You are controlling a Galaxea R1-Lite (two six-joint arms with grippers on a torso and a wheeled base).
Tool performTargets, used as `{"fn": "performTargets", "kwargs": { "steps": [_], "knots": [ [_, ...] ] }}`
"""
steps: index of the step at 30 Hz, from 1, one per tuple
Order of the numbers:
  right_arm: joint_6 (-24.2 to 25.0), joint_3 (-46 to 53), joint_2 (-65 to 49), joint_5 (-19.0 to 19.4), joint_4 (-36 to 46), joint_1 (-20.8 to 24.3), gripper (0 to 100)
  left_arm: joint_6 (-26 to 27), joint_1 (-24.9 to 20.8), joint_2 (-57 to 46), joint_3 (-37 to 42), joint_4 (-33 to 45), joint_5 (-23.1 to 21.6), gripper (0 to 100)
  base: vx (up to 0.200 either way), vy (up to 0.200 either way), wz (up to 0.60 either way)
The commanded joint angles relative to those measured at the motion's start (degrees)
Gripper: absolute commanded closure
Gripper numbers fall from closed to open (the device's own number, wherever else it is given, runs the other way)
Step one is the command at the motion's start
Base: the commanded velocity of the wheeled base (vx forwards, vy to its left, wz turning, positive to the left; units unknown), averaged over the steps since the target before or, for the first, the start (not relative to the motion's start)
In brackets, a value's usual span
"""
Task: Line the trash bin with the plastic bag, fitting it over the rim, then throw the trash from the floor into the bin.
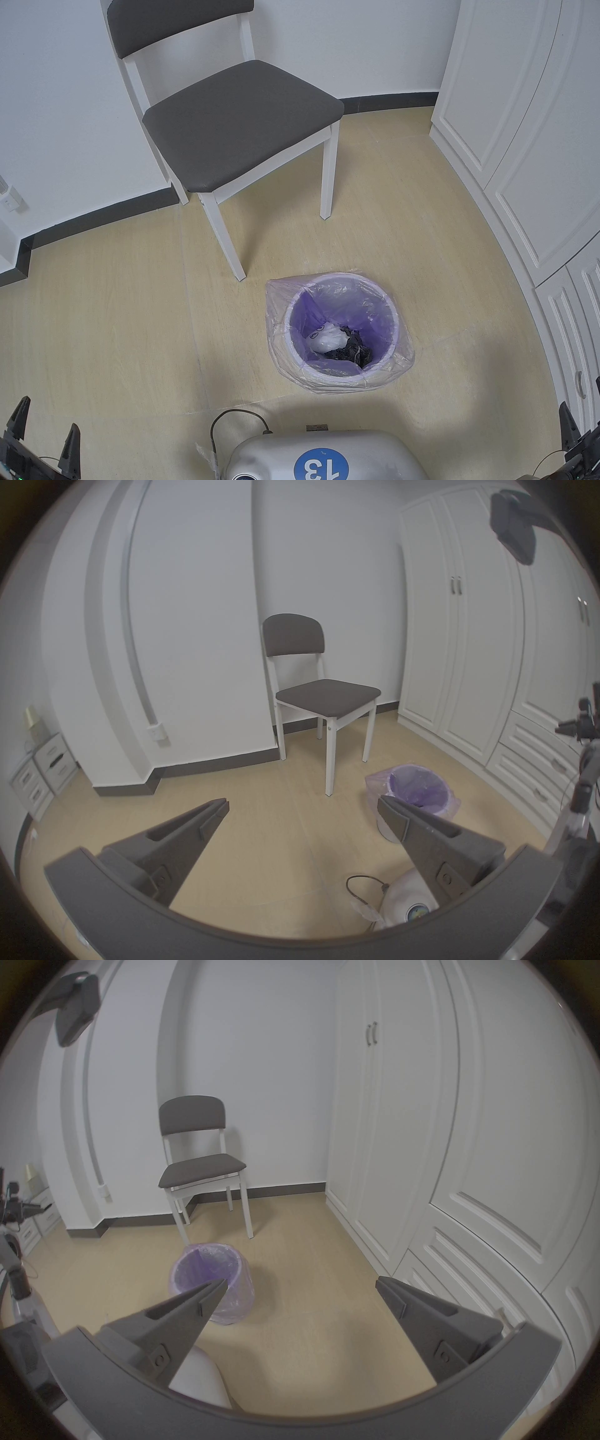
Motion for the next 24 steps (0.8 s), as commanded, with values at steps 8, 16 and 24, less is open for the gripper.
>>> {"fn": "performTargets", "kwargs": {
  "steps": [8, 16, 24],
  "knots": [
    [4.6, 0.9, -0.5, -1.6, -0.2, -0.1, 0, -5.9, -0.1, -0.7, 1.0, 0.0, 2.2, 0, 0.0, 0.0, 0.0],
    [3.8, 1.0, -0.6, -1.4, -0.3, 0.0, 0, -2.9, -0.1, -0.8, 1.0, 0.1, 1.8, 0, 0.0, 0.0, 0.0],
    [3.9, 1.0, -0.6, -2.5, -0.5, 0.0, 0, -2.2, 0.0, -0.8, 1.0, 0.2, 1.1, 0, 0.0, 0.0, 0.0]
  ]
}}
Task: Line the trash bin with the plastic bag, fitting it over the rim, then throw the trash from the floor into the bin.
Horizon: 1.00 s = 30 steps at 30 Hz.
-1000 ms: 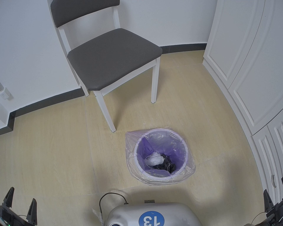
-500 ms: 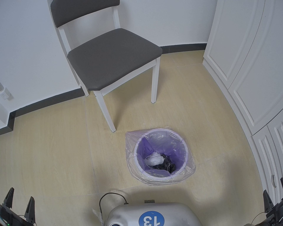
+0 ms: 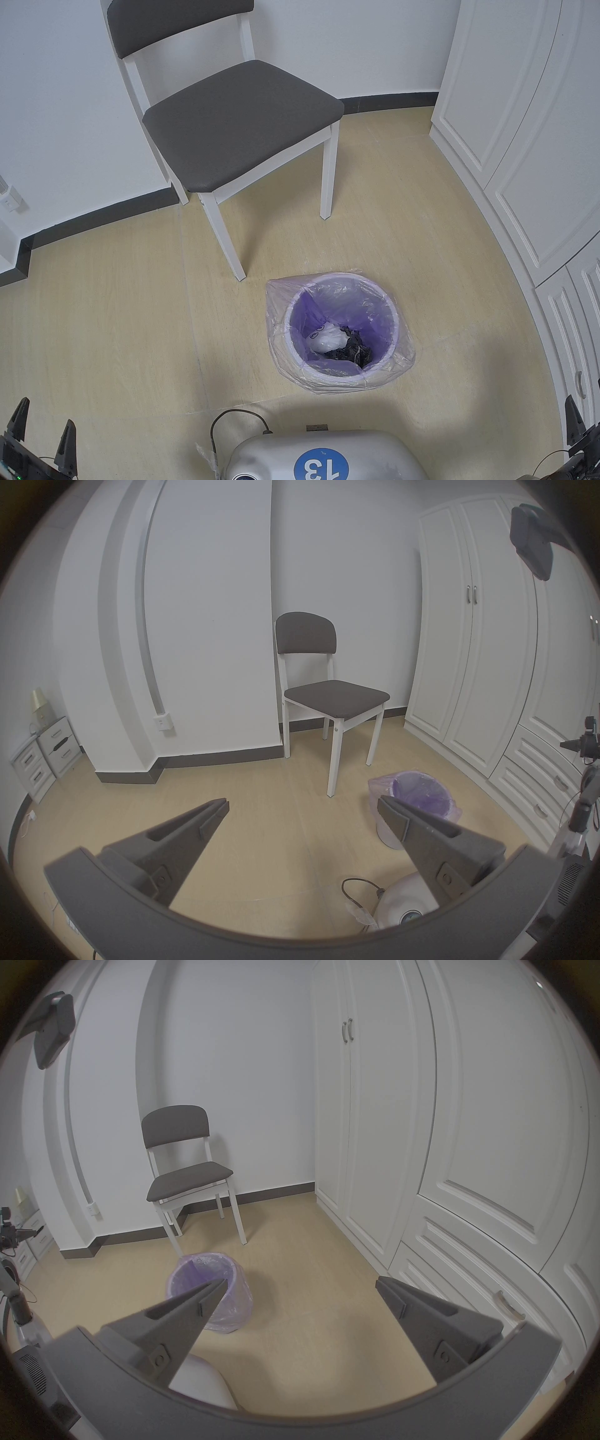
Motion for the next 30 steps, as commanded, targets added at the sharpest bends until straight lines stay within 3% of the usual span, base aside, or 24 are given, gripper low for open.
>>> {"fn": "performTargets", "kwargs": {
  "steps": [1, 30],
  "knots": [
    [-0.1, 1.0, -0.6, 0.0, -0.1, 0.0, 0, 0.0, 0.0, -0.9, 1.0, 0.0, 0.0, 0, 0.0, 0.0, 0.0],
    [-0.1, 1.0, -0.6, 0.0, -0.1, 0.0, 0, 0.0, 0.0, -0.9, 1.0, 0.0, 0.0, 0, 0.0, 0.0, 0.0]
  ]
}}
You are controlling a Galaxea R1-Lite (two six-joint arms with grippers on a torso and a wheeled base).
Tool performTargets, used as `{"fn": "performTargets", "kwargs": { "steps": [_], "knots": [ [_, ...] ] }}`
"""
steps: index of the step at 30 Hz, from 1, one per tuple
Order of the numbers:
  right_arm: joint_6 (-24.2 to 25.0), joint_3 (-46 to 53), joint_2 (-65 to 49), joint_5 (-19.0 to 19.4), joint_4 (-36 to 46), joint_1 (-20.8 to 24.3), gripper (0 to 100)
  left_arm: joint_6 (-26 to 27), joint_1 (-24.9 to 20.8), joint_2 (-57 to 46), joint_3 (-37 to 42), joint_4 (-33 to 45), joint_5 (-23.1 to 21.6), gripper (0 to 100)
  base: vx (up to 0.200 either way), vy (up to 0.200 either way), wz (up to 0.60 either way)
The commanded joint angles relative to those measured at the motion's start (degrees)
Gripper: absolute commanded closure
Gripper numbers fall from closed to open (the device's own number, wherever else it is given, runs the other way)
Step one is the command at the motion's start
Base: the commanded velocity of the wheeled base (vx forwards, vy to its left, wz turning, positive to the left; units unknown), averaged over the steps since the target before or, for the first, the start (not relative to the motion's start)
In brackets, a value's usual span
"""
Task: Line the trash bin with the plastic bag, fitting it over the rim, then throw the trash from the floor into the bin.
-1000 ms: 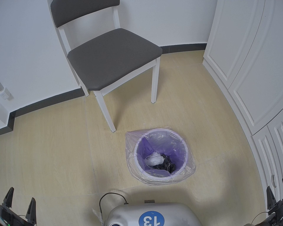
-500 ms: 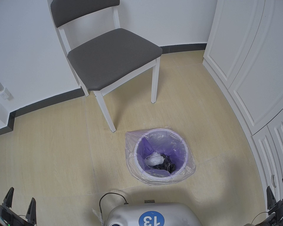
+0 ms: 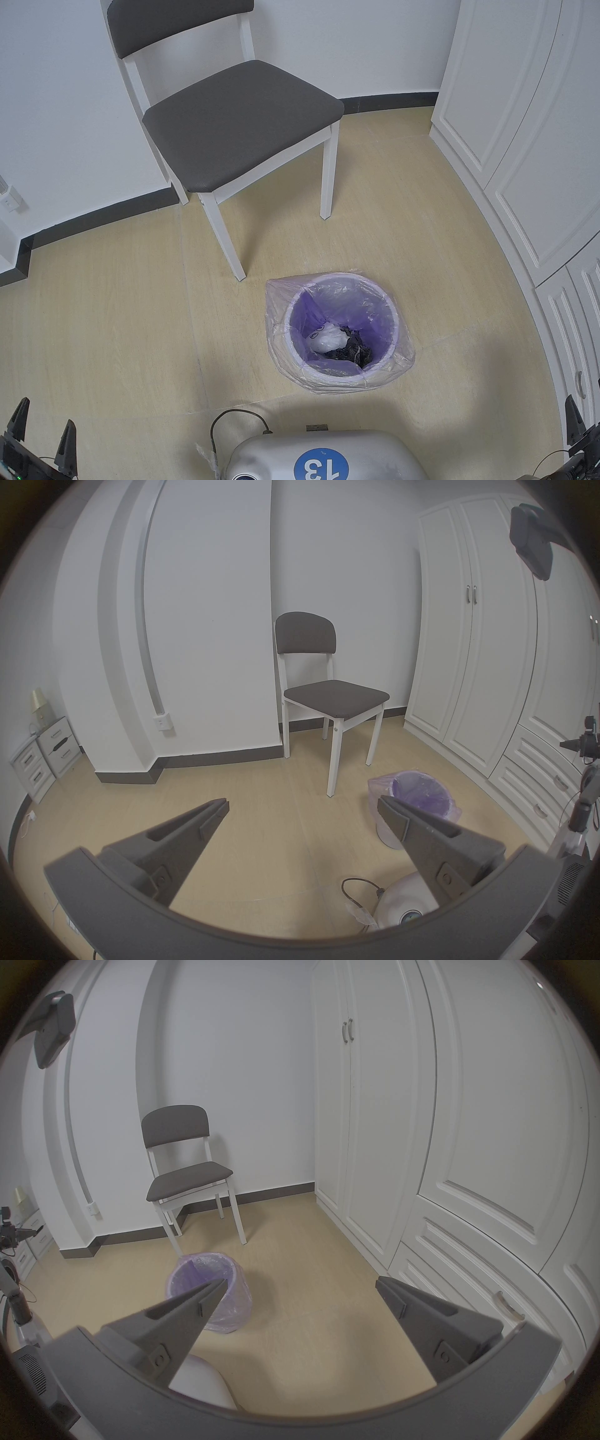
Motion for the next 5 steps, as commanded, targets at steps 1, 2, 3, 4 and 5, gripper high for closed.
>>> {"fn": "performTargets", "kwargs": {
  "steps": [1, 2, 3, 4, 5],
  "knots": [
    [-0.2, 1.0, -0.6, 0.0, 0.0, 0.0, 0, 0.0, 0.0, -0.9, 1.0, 0.0, 0.0, 0, 0.0, 0.0, 0.0],
    [-0.2, 1.0, -0.6, 0.0, 0.0, 0.0, 0, 0.0, 0.0, -0.9, 1.0, 0.0, 0.0, 0, 0.0, 0.0, 0.0],
    [-0.2, 1.0, -0.6, 0.0, 0.0, 0.0, 0, 0.0, 0.0, -0.8, 1.0, 0.0, 0.0, 0, 0.0, 0.0, 0.0],
    [-0.2, 1.0, -0.6, 0.0, 0.0, 0.0, 0, 0.0, 0.0, -0.8, 1.0, 0.0, 0.0, 0, 0.0, 0.0, 0.0],
    [-0.1, 1.0, -0.6, 0.0, 0.0, 0.0, 0, 0.0, 0.0, -0.9, 1.0, 0.0, 0.0, 0, 0.0, 0.0, 0.0]
  ]
}}
